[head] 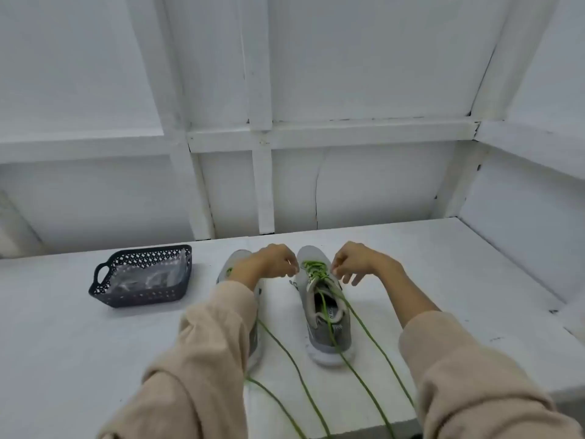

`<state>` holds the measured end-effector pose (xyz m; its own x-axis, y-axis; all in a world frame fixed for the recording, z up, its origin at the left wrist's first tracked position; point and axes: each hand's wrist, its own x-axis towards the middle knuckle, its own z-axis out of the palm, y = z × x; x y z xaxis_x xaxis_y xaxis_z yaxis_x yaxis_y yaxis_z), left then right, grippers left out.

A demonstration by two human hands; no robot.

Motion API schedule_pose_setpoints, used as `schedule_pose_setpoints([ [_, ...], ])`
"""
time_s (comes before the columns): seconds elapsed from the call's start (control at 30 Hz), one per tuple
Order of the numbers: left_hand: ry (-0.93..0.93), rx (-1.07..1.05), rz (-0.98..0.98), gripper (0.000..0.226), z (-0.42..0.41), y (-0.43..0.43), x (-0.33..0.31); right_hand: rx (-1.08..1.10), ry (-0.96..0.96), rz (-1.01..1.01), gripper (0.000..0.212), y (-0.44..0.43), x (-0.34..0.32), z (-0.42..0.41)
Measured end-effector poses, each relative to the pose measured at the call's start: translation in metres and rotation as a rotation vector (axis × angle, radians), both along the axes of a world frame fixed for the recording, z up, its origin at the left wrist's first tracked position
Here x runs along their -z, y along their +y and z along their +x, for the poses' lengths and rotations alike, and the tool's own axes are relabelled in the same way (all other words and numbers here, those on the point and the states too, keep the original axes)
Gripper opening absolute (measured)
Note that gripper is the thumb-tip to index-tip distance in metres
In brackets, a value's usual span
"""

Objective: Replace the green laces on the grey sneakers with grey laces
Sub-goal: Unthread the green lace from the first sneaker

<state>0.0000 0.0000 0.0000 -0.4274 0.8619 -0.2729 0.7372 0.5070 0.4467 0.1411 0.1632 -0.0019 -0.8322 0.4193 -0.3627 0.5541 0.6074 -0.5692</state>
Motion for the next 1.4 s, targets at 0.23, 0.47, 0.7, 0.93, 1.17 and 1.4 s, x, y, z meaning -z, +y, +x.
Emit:
schedule_pose_setpoints([
  [0.23,0.024,-0.136,0.152,0.023,0.025,0.002,0.057,0.128,0.15,-0.102,0.007,-0.003,0.027,0.016],
  [0.47,0.008,-0.248,0.381,0.021,0.035,0.0,0.07,0.142,0.268,-0.148,0.007,-0.003,0.033,0.022],
  [0.7,0.022,-0.279,0.406,0.02,0.038,0.008,0.065,0.109,0.272,-0.091,0.007,-0.006,0.036,0.022],
  [0.93,0.11,-0.205,0.319,0.023,0.035,0.015,0.056,0.065,0.293,-0.009,0.008,-0.012,0.045,0.021],
  [1.17,0.118,-0.26,0.393,0.024,0.046,0.014,0.07,0.133,0.413,0.043,0.012,-0.01,0.064,0.016],
  [1.4,-0.372,-0.328,0.58,0.005,0.034,-0.005,0.086,0.092,0.428,-0.397,0.014,0.013,0.066,0.033],
])
